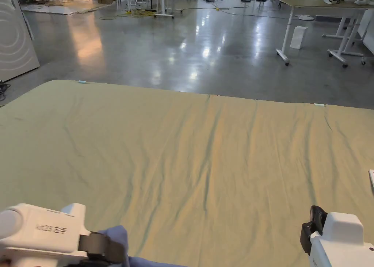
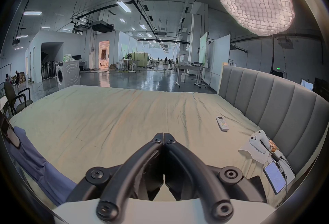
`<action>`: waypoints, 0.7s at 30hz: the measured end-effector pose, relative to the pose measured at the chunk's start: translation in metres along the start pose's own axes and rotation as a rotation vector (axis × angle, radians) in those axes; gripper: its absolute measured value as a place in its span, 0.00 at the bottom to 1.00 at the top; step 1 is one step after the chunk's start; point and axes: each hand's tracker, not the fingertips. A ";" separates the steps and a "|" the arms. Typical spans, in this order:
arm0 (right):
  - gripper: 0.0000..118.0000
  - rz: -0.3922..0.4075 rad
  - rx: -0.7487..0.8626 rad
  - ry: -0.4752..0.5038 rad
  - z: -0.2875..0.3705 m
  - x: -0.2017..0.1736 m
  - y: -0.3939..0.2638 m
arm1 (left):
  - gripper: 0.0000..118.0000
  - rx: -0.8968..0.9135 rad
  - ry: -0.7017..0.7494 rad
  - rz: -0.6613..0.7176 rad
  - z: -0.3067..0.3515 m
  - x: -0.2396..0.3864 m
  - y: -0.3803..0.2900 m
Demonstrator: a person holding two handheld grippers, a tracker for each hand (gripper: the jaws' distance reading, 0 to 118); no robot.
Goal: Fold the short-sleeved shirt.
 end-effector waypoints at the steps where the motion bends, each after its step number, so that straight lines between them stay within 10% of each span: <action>1: 0.00 -0.001 -0.003 -0.002 0.000 0.001 -0.001 | 0.07 -0.017 0.002 -0.026 -0.013 0.008 -0.003; 17: 0.00 -0.015 -0.038 -0.035 0.004 0.018 -0.016 | 0.09 -0.218 0.221 -0.039 -0.184 0.049 -0.033; 21: 0.00 -0.022 -0.042 -0.037 0.003 0.018 -0.017 | 0.39 -0.210 0.154 -0.026 -0.175 0.051 -0.031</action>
